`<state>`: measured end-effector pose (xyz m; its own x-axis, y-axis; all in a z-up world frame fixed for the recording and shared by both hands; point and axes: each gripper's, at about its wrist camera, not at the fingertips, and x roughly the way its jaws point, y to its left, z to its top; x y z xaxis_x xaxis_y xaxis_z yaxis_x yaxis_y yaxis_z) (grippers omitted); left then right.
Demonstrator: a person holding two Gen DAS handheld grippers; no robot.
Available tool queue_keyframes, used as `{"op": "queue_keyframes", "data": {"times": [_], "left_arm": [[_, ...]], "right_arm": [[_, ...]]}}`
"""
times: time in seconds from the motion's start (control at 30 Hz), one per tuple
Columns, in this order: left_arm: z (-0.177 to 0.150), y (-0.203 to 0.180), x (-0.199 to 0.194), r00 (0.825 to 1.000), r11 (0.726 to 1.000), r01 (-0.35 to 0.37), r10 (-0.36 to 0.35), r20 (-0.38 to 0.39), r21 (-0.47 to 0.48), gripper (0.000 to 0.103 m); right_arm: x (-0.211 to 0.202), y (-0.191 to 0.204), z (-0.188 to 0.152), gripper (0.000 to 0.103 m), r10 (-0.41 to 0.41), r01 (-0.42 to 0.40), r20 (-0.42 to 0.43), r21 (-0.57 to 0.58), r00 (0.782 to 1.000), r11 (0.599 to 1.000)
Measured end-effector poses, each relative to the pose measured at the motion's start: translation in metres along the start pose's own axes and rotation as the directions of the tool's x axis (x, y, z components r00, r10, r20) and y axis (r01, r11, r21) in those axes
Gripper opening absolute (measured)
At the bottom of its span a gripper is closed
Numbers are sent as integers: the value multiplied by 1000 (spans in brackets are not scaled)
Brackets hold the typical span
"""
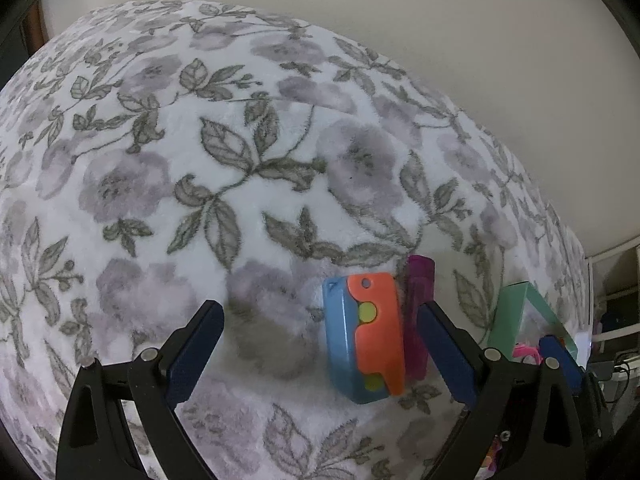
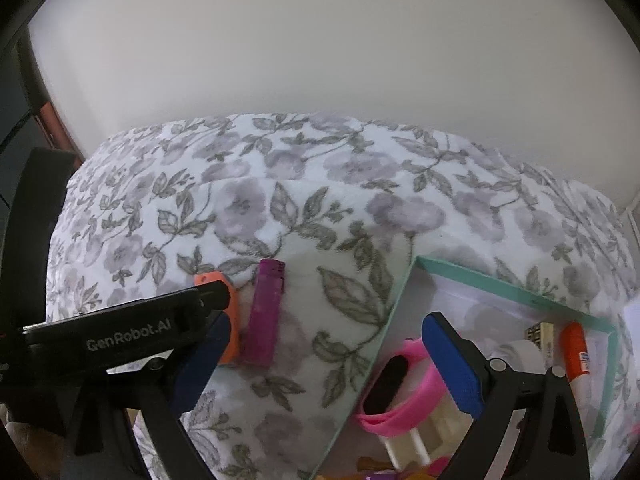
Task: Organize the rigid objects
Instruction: 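Move both open grippers back toward the orange-blue toy phone and magenta lighter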
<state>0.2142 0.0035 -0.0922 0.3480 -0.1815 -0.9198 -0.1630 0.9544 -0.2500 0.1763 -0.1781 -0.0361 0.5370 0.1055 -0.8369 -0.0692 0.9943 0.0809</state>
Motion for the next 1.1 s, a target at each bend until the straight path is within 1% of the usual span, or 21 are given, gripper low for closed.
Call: {"op": "queue_keyframes", "data": {"times": [0.07, 0.1, 0.17, 0.27, 0.33, 0.43, 0.57, 0.73, 0.87, 1.0, 1.1], "left_arm": [[1, -1, 2, 1000, 1000, -13, 13, 6, -2, 97], [1, 0, 2, 1000, 1000, -7, 7, 7, -6, 97], [1, 1, 0, 1000, 1000, 5, -5, 6, -10, 97], [1, 0, -1, 1000, 1000, 3, -3, 7, 2, 97], [2, -1, 0, 1000, 1000, 2, -2, 3, 3, 97], [1, -3, 3, 1000, 1000, 6, -6, -10, -2, 97], [0, -9, 4, 1000, 1000, -4, 5, -12, 30, 97], [-3, -17, 8, 1000, 998, -25, 25, -10, 62, 97], [-3, -21, 8, 1000, 996, -30, 31, -6, 82, 90], [-3, -26, 10, 998, 992, -67, 67, -2, 109, 79], [-3, -27, 10, 997, 990, -72, 73, -1, 121, 73]], "right_arm": [[-3, -3, 1, 98, -26, 26, 4, 4, 1000, 1000], [-5, -5, 2, 98, -33, 33, 9, 13, 999, 999], [-7, -8, 3, 98, -36, 36, 12, 23, 999, 999], [-9, -9, 3, 98, -40, 40, 19, 18, 999, 999], [-9, -12, 3, 98, -63, 62, 19, 18, 998, 998], [-14, -21, 3, 98, -98, 96, 27, 48, 995, 994], [-20, -30, 5, 98, -100, 96, 41, 87, 994, 992], [-20, -29, 5, 98, -86, 81, 42, 93, 995, 992], [-19, -28, 4, 98, -77, 73, 40, 95, 996, 993], [-20, -29, 4, 98, -77, 72, 43, 101, 996, 992], [-21, -29, 4, 98, -73, 68, 47, 106, 996, 992]]}}
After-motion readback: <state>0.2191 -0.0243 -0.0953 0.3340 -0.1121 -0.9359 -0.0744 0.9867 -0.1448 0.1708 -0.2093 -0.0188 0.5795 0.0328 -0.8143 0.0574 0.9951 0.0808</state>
